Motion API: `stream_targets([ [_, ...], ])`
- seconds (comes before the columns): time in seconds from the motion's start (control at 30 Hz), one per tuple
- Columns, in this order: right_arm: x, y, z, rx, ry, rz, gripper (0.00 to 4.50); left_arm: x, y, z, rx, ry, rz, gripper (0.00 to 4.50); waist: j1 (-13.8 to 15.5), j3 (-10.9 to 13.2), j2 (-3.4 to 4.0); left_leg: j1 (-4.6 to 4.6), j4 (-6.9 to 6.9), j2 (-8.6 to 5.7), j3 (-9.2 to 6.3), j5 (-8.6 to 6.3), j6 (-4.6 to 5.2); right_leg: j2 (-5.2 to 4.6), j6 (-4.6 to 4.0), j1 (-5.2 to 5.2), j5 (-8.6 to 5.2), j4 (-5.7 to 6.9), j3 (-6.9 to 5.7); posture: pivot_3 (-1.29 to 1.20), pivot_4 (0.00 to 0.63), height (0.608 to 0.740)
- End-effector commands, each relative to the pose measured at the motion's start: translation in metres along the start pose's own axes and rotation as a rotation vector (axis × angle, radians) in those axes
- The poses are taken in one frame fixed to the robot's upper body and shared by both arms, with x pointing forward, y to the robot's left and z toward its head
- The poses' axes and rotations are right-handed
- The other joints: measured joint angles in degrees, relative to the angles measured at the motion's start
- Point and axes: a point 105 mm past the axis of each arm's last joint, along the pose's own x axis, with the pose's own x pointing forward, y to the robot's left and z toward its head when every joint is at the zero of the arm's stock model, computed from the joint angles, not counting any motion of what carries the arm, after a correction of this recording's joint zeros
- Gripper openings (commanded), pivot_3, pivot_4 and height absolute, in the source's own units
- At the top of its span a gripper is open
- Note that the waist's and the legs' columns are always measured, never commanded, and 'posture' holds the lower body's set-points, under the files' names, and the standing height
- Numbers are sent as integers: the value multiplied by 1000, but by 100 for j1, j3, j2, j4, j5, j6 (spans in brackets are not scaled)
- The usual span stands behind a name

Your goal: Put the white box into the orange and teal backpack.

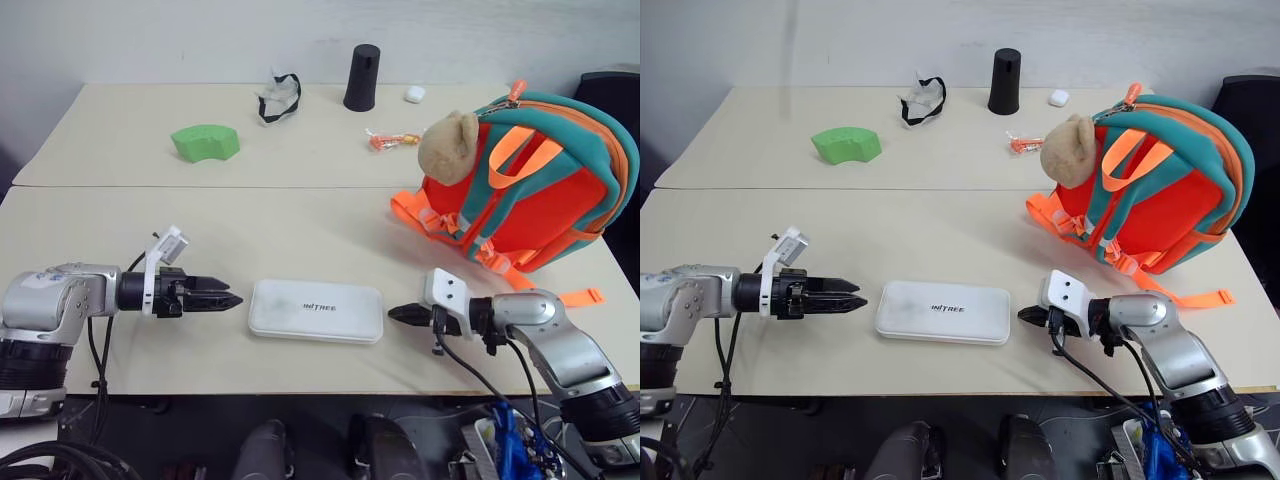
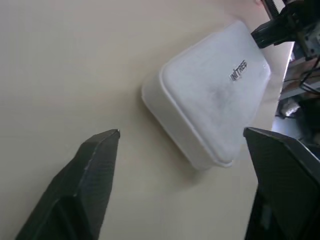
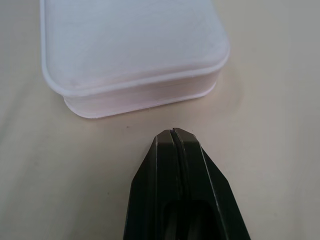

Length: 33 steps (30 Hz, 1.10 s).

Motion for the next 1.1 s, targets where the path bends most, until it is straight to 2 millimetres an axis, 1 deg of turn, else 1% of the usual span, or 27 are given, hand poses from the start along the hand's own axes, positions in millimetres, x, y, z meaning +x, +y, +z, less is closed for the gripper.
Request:
stream_targets([
  [0.03,1,1,8,-34,-24,11,0,8,-12,6,-85,5,-69,4069,0,0,-1,0,1,0,0,0,0,1,0,0,0,2,0,0,150,740],
  [0.13,3,2,10,-39,-28,11,0,16,-21,5,-189,58,-118,4069,1,1,-3,-1,4,0,0,0,0,2,0,0,0,3,2,0,150,740],
  [0.27,5,2,11,-41,-32,8,0,24,-28,-3,-217,132,-136,4069,-14,1,-3,2,4,1,0,0,-3,2,1,0,-1,6,6,0,150,740],
  [0.5,6,4,13,-41,-41,3,0,44,-26,-2,-213,159,-129,4069,12,0,-5,3,11,-4,-3,1,-4,-2,1,4,-1,5,6,0,150,740],
  [0.63,7,6,13,-37,-45,6,0,60,-22,4,-229,125,-120,4069,13,0,-5,5,13,-9,-6,1,-3,-6,2,7,-2,6,4,0,150,740],
  [0.7,8,6,13,-36,-46,7,0,65,-20,4,-236,128,-115,4069,15,0,-6,4,13,-11,-7,2,-2,-6,3,8,-2,8,3,0,150,740],
  [0.77,8,6,14,-33,-50,2,0,62,-18,6,-227,121,-96,4069,9,0,-6,4,13,-11,-7,2,-2,-7,3,8,-2,9,3,0,150,740],
  [0.87,7,5,14,-29,-52,-2,0,47,-14,12,-216,99,-72,4069,-18,0,-6,5,13,-6,-6,3,-4,-9,3,7,-2,10,5,0,150,740],
  [0.97,6,5,10,-27,-41,-4,0,30,-8,13,-202,94,-32,4069,-25,0,-6,6,13,2,-6,3,-9,-8,2,6,-2,9,5,0,150,740],
  [1.1,3,4,6,-21,-28,-15,0,17,-8,14,-194,98,-25,4069,-8,0,-6,6,13,1,-6,2,-11,-10,0,6,-3,6,5,0,150,740],
])
